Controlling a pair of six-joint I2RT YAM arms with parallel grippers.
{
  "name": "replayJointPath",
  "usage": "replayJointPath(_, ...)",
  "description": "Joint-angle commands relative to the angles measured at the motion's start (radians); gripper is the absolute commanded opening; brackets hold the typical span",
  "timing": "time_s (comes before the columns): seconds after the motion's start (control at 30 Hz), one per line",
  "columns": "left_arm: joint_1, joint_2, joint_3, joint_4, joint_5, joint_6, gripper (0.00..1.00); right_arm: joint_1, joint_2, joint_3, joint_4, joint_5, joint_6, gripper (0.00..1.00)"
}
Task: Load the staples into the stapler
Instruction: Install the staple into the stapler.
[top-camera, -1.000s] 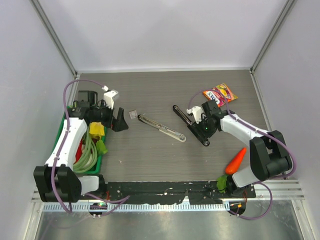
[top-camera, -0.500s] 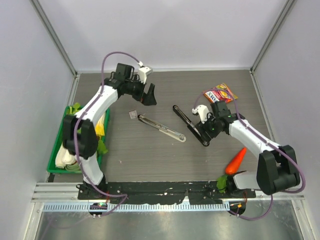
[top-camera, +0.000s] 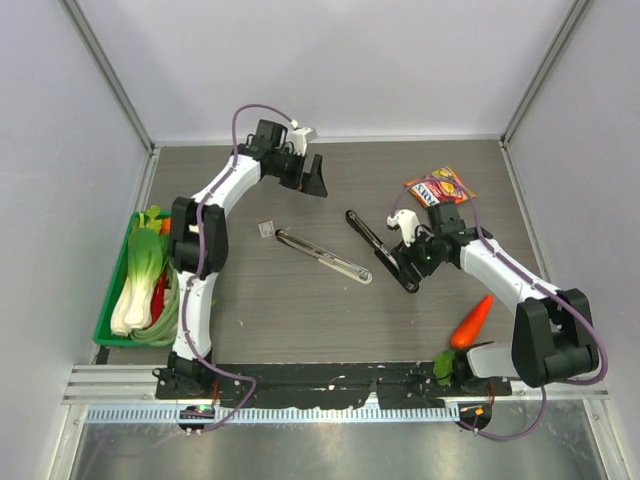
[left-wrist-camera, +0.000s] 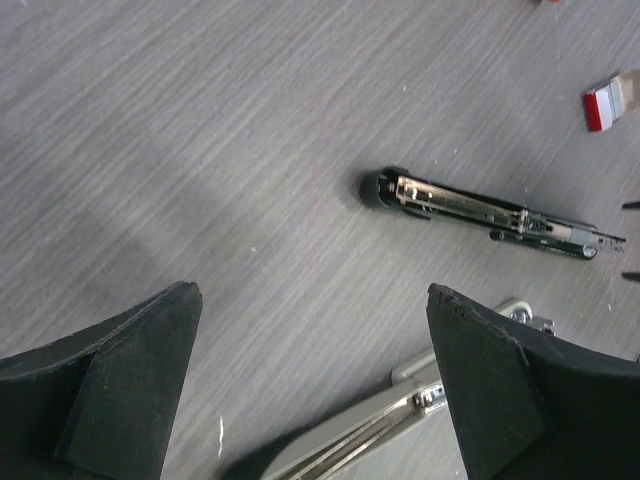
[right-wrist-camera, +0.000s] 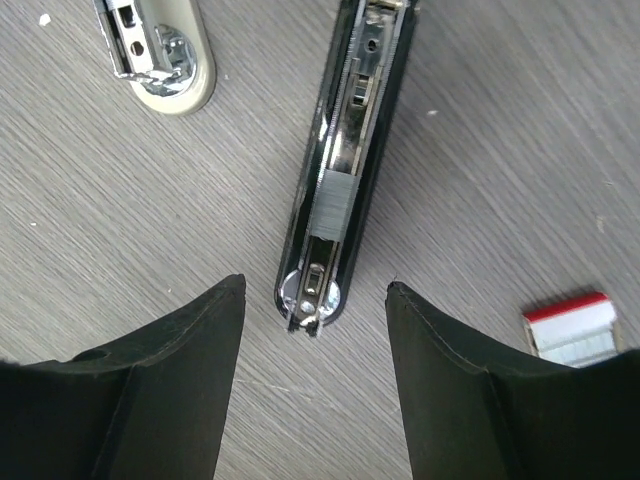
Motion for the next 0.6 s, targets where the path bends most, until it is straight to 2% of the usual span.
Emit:
replayJointPath(0.0,0.000,0.058,0.110,0.021,0.052,-0.055,1.00,0.044,0.042,-0.020,0.050,0.029,-0.007,0.63)
replayJointPath(0.23,-0.030,0.153,0.188,0.033,0.084,-0.103,1.00,0.082,0.124,-0.005,0.075,0.090,0.010,0.55)
replayJointPath(0.47,-0.061,0.211,0.213,0.050,0.121,-0.141,1.00,0.088,0.138,-0.009,0.080,0.103,0.006,0.31)
replayJointPath(0.57,-0.073,0.239,0.237,0.053,0.133,-0.162,1.00,0.088,0.137,-0.009,0.086,0.104,0.003,0.24)
